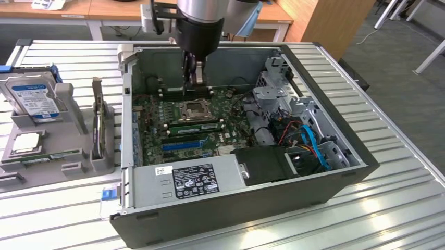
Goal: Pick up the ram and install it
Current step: 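Press down the ram until it locks into place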
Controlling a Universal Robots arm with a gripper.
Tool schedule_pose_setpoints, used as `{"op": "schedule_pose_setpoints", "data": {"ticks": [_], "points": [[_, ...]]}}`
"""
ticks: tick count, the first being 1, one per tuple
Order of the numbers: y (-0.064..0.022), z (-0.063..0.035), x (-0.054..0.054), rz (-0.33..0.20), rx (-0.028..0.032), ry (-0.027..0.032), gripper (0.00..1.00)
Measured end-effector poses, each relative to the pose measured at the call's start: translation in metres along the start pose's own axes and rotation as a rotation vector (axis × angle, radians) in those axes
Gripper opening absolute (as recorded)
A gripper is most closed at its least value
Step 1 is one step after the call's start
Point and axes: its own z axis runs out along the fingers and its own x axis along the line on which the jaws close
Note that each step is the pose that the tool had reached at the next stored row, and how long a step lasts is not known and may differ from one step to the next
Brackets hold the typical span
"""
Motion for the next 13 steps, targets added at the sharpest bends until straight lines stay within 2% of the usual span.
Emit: {"op": "schedule_pose_setpoints", "data": {"ticks": [7, 13], "points": [[-0.0007, -0.0015, 0.000, 0.000, -0.0001, 0.0001, 0.10], [-0.0145, -0.0022, 0.000, 0.000, -0.0011, 0.0001, 0.10]]}}
